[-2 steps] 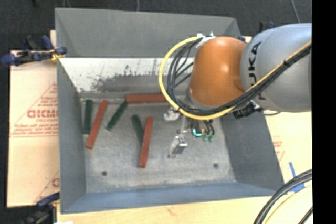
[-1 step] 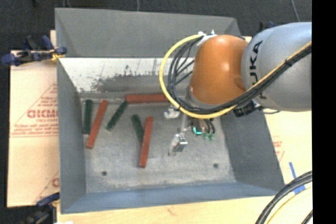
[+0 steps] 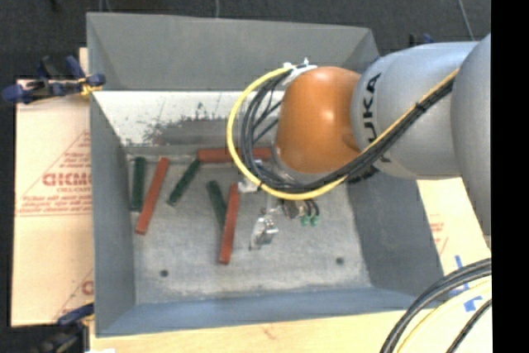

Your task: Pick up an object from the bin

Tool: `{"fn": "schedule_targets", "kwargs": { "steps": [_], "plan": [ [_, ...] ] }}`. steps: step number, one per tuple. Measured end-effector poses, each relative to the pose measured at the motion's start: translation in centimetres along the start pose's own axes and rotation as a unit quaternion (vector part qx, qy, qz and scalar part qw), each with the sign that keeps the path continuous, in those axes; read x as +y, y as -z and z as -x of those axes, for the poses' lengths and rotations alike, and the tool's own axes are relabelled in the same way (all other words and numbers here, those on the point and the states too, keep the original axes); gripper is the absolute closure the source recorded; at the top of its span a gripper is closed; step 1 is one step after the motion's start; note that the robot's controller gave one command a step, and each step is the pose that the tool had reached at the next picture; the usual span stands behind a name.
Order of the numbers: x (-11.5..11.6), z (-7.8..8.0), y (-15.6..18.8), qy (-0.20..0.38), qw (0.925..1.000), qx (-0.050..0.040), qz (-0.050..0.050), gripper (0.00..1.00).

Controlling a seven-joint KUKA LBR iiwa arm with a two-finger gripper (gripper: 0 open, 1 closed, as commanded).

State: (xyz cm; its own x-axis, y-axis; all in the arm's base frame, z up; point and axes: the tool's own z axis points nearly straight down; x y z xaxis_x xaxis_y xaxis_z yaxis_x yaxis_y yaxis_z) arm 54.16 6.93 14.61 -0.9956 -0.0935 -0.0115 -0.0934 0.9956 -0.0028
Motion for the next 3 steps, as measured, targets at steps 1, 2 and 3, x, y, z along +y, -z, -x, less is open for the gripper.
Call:
{"fn": "schedule_targets", "kwargs": {
  "steps": [1,2,3],
  "plan": [
    [1.7,1.0,-5.3,0.142,0.9897,-0.0128,0.003,1.0],
    [1.7,1.0,-5.3,0.142,0.9898,-0.0127,0.003,1.0],
    [1.4,1.4,-3.8,0.145,0.9894,0.0024,0.002,1.0]
  ]
}}
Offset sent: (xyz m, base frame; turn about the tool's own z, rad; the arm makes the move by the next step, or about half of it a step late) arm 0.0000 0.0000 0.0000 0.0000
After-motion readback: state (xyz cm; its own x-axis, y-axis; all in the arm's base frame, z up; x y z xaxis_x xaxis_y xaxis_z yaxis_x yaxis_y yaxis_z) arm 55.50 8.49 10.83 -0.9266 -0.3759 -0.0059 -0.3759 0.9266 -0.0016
